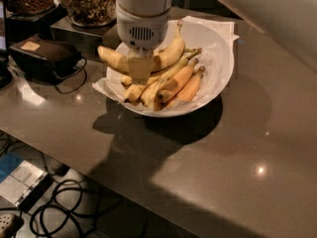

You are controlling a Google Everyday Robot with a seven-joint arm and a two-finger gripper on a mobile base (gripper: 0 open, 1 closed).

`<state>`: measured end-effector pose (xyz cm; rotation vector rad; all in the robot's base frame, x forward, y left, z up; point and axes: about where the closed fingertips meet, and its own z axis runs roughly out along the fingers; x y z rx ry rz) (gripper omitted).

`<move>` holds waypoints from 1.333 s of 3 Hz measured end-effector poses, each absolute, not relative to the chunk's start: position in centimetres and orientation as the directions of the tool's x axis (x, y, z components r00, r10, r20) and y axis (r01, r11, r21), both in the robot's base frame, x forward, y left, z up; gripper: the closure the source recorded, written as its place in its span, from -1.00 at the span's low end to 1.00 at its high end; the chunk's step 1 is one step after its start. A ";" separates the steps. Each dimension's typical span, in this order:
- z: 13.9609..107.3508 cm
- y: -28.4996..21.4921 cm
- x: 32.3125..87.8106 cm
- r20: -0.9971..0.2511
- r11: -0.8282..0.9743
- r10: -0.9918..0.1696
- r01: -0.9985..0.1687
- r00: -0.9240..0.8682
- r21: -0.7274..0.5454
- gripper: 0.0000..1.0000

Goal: Pick banana from white bowl

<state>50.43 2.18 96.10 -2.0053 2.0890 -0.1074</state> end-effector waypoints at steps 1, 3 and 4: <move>97.5 3.6 50.1 -0.110 0.028 -0.994 -0.969 -0.001 -0.245 1.00; 100.3 11.9 48.2 -0.038 -0.177 -0.980 -0.938 0.197 -0.299 1.00; 100.7 12.9 48.4 -0.064 -0.179 -0.976 -0.929 0.210 -0.324 1.00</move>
Offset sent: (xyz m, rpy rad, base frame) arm -0.0302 0.0849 0.0419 -0.1617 -0.0310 0.2100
